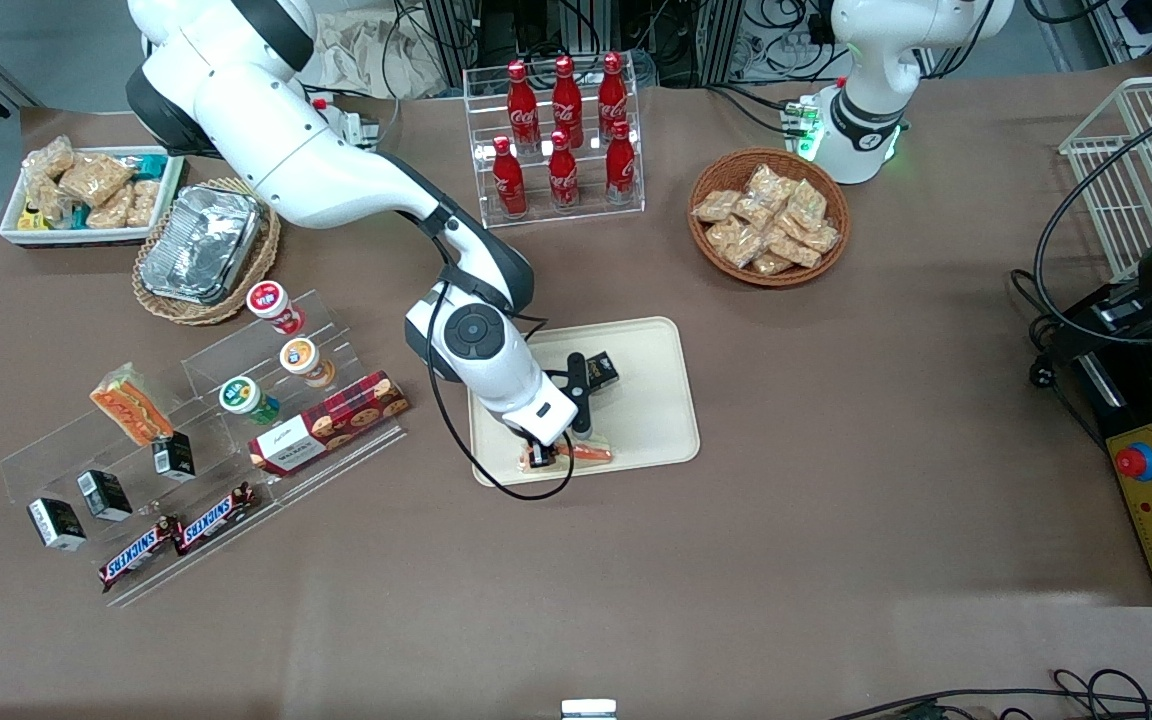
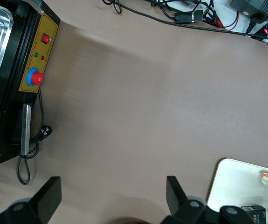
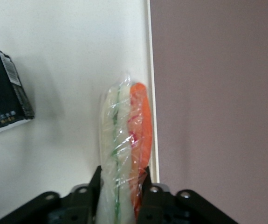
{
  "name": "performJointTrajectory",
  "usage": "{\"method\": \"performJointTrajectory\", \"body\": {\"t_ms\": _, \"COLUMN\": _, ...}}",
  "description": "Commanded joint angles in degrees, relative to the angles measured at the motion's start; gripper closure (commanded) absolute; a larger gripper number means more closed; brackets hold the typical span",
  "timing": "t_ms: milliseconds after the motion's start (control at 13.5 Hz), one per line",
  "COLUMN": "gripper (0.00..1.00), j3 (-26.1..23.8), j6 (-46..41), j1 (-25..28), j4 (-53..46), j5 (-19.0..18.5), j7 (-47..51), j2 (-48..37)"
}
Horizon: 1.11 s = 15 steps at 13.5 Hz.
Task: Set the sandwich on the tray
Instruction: 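Lower the held sandwich onto the tray beside the black box, then open the right gripper to release the sandwich on the tray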
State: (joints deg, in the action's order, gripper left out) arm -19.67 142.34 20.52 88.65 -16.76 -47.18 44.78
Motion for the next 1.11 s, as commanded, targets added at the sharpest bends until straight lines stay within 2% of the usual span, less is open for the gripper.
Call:
{"method": "performJointTrajectory", "body": {"t_ms": 0, "gripper": 0.0, "j3": -0.2, "j6": 0.2, "j1": 0.0, "j4": -0.8, "j5": -1.3, "j7": 0.1, "j2": 0.7}}
{"method": "performJointTrajectory", "body": {"t_ms": 372, "gripper": 0.0, "j3": -0.7, "j6": -2.5, "j1": -0.8, "j4": -0.6, "j5": 0.5, "j7": 2.2, "j2": -0.4}}
{"method": "performJointTrajectory", "body": {"t_ms": 520, "gripper": 0.0, "j3": -0.6, "j6": -10.5, "j1": -0.2, "j4": -0.5, "j5": 4.1, "j7": 10.3, "j2": -3.8}}
{"method": "performJointTrajectory", "body": {"t_ms": 743, "gripper": 0.0, "j3": -0.7, "j6": -22.3, "j1": -0.1, "j4": 0.1, "j5": 4.3, "j7": 26.6, "j2": -10.5}}
{"method": "performJointTrajectory", "body": {"t_ms": 1041, "gripper": 0.0, "j3": -0.6, "j6": -34.1, "j1": -2.7, "j4": -0.2, "j5": 4.4, "j7": 38.5, "j2": -17.5}}
